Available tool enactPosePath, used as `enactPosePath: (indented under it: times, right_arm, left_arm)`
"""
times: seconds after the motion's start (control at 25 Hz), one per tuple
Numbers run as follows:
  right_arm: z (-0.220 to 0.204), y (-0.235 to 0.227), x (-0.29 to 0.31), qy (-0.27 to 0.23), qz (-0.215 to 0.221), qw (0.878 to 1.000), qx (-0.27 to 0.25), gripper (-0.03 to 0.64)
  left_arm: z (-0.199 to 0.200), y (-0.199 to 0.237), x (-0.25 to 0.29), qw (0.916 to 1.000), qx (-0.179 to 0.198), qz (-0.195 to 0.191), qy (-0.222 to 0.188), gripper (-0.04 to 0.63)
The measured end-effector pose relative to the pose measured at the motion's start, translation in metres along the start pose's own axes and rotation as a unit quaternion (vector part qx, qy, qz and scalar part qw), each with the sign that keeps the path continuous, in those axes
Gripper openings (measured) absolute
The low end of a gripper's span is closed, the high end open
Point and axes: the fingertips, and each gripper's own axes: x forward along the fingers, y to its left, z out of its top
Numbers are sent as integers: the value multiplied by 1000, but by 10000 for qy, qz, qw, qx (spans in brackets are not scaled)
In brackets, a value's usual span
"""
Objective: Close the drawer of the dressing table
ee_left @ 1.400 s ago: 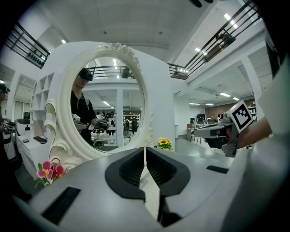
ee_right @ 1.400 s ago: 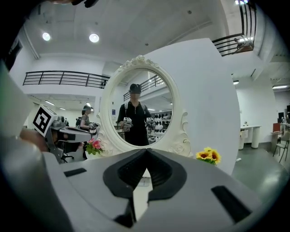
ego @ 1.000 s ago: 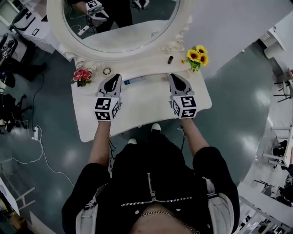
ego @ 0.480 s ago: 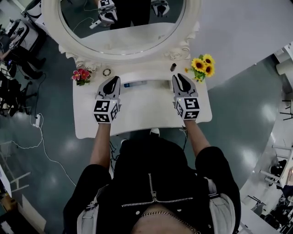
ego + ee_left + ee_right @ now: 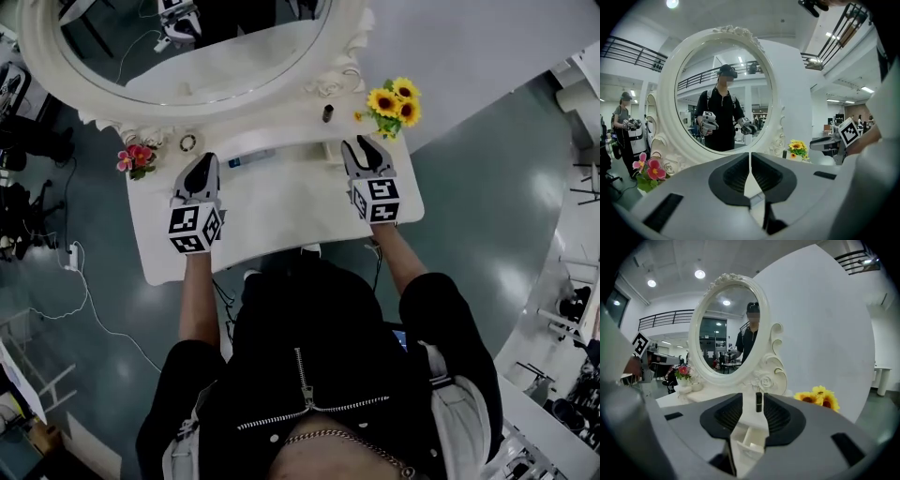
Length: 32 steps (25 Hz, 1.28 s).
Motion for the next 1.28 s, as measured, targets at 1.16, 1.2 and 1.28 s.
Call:
enactPosePath:
  times: [1.16,1.2,1.28]
  right_arm:
    - [-209,-39,18,2535,-465,9620,902,101]
    - [-209,-37,19,2533,-469,9621,898,100]
    - [-208,-36,21,2530,-473,9620,910,98]
  left_arm:
    - [-32,22,-28,9967,-136,582,548,31]
    - [-34,23,-29,9965,-150,601,556,31]
    - [-35,25,-32,9962,-174,647,560,31]
